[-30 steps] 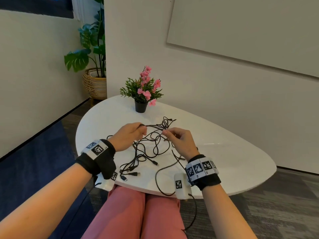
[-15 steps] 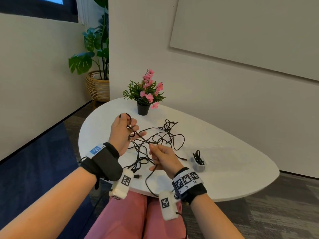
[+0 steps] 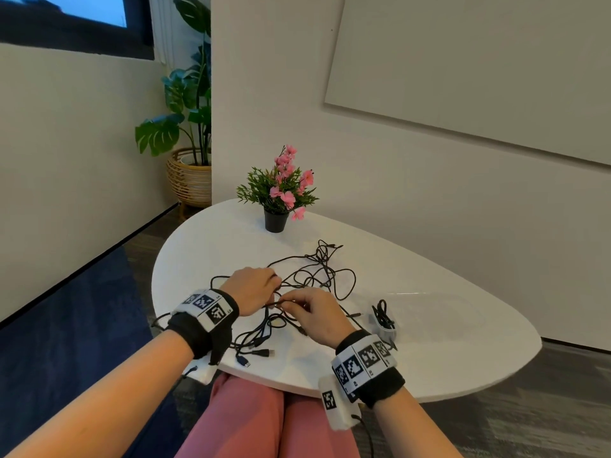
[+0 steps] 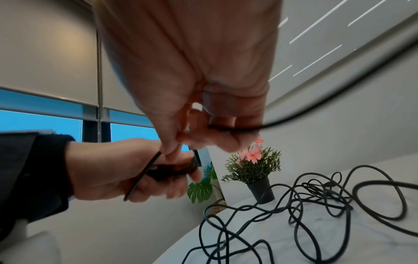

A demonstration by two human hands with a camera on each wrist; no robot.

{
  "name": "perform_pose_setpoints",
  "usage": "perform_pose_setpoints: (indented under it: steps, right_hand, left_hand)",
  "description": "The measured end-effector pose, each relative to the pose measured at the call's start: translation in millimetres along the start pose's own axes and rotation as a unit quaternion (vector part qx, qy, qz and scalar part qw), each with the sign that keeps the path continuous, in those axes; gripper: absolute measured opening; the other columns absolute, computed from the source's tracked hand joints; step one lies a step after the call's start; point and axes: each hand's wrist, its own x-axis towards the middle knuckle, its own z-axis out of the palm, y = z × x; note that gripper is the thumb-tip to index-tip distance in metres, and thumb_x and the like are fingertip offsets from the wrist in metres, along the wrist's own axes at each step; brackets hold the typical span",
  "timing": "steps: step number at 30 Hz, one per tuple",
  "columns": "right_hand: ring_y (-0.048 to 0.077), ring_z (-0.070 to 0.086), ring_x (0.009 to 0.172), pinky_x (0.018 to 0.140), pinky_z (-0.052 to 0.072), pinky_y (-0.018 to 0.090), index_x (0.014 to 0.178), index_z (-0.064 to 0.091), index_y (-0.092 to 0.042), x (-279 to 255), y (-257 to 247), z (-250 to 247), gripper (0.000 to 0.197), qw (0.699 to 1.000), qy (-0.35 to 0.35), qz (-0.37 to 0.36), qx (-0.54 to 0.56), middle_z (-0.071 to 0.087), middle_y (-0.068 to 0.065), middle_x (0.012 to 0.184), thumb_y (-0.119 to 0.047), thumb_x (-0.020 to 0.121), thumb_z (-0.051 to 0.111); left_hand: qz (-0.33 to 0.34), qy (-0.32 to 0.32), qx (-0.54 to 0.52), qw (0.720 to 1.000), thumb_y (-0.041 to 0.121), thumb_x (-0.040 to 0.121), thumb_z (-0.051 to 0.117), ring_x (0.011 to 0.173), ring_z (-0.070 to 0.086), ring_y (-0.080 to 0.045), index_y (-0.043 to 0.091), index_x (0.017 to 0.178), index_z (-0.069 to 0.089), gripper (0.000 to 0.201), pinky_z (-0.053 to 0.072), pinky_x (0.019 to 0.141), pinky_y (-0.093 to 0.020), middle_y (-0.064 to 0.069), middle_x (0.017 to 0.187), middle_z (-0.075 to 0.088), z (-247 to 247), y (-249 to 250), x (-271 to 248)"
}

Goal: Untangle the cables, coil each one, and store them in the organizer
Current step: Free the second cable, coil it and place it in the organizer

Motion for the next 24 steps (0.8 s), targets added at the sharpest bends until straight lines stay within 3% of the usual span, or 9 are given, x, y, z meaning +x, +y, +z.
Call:
perform_pose_setpoints:
  steps: [2, 5, 8, 12, 15, 18, 20, 22, 24]
  right_hand:
    - [-0.004, 0.05, 0.065, 0.065, 0.037, 0.01, 0.092, 0.073, -0.016, 1.9, 0.9, -3.6, 0.013, 0.999, 0.053, 0.01, -0.002, 0.056, -0.019, 0.071, -0.025, 0.085, 0.067]
    - [0.001, 0.049, 0.063, 0.061, 0.042, 0.013, 0.077, 0.067, -0.018, 5.6, 9.1, -11.2, 0.02, 0.992, 0.117, 0.049, 0.006, 0.056, -0.012, 0.066, -0.036, 0.075, 0.075]
    - [0.006, 0.054, 0.066, 0.064, 0.048, 0.029, 0.068, 0.062, -0.024, 6.6, 14.5, -13.9, 0.033, 0.986, 0.145, 0.077, -0.029, 0.059, -0.01, 0.066, -0.055, 0.07, 0.072]
    - [0.008, 0.047, 0.054, 0.055, 0.042, 0.028, 0.058, 0.056, -0.015, 5.9, 15.5, -20.7, 0.057, 0.977, 0.168, 0.099, -0.081, 0.055, -0.005, 0.055, -0.071, 0.066, 0.063]
    - [0.007, 0.041, 0.049, 0.053, 0.038, 0.028, 0.054, 0.055, -0.014, 7.7, 19.2, -26.8, 0.056, 0.982, 0.16, 0.093, -0.045, 0.048, -0.007, 0.048, -0.068, 0.066, 0.066]
    - [0.008, 0.039, 0.049, 0.053, 0.037, 0.026, 0.06, 0.061, -0.007, 7.1, 23.6, -33.0, 0.05, 0.99, 0.124, 0.054, 0.031, 0.047, -0.006, 0.05, -0.054, 0.074, 0.069]
    - [0.008, 0.04, 0.05, 0.055, 0.037, 0.024, 0.063, 0.063, -0.007, 4.1, 25.0, -34.7, 0.046, 0.993, 0.103, 0.045, 0.047, 0.047, -0.007, 0.051, -0.049, 0.08, 0.065]
    - [0.004, 0.04, 0.049, 0.055, 0.035, 0.02, 0.069, 0.068, -0.014, 0.0, 27.2, -32.0, 0.039, 0.995, 0.087, 0.044, 0.034, 0.048, -0.011, 0.048, -0.048, 0.085, 0.06]
    - [0.002, 0.041, 0.05, 0.056, 0.033, 0.019, 0.076, 0.07, -0.018, -3.3, 32.1, -24.3, 0.033, 0.996, 0.081, 0.044, 0.019, 0.049, -0.014, 0.049, -0.043, 0.09, 0.055]
  left_hand:
    - [0.003, -0.042, -0.064, 0.997, 0.028, 0.1, 0.029, 0.082, 0.058, -0.018, 0.011, 0.098, 0.059, 0.035, 0.041, 0.072, -0.03, -0.003, 0.088, 0.066, 1.5, 0.4, -2.4]
    - [-0.018, -0.056, -0.254, 0.965, 0.031, 0.101, 0.027, 0.06, 0.051, -0.007, 0.009, 0.095, 0.063, 0.042, 0.036, 0.06, -0.023, 0.004, 0.064, 0.058, 1.7, 2.3, -7.3]
    - [0.0, -0.078, -0.294, 0.953, 0.032, 0.101, 0.026, 0.046, 0.04, -0.001, 0.011, 0.097, 0.061, 0.041, 0.031, 0.051, -0.017, 0.006, 0.062, 0.047, 1.9, 6.1, -9.4]
    - [0.023, -0.1, -0.37, 0.923, 0.052, 0.095, 0.03, 0.06, 0.037, -0.009, 0.016, 0.102, 0.058, 0.047, 0.034, 0.061, -0.026, 0.008, 0.066, 0.043, 3.4, 6.7, -10.5]
    - [0.039, -0.098, -0.407, 0.907, 0.03, 0.097, 0.044, 0.061, 0.043, -0.011, 0.004, 0.106, 0.056, 0.03, 0.042, 0.064, -0.027, 0.003, 0.066, 0.045, 2.8, 8.9, -9.7]
    - [0.026, -0.067, -0.441, 0.895, 0.019, 0.098, 0.042, 0.065, 0.047, -0.014, 0.01, 0.094, 0.057, 0.018, 0.047, 0.069, -0.03, -0.001, 0.067, 0.047, 1.4, 9.8, -9.1]
    - [-0.005, -0.045, -0.517, 0.855, 0.021, 0.099, 0.04, 0.073, 0.057, -0.015, 0.012, 0.091, 0.055, 0.02, 0.051, 0.073, -0.029, -0.002, 0.071, 0.053, -0.3, 7.5, -9.8]
    - [-0.02, -0.045, -0.626, 0.779, 0.023, 0.1, 0.037, 0.091, 0.067, -0.018, 0.01, 0.091, 0.054, 0.023, 0.053, 0.079, -0.032, -0.004, 0.081, 0.064, -2.0, 5.0, -10.7]
    - [-0.03, -0.032, -0.711, 0.702, 0.024, 0.101, 0.034, 0.105, 0.066, -0.02, 0.009, 0.095, 0.054, 0.025, 0.054, 0.085, -0.036, -0.008, 0.105, 0.07, -1.8, 3.3, -9.9]
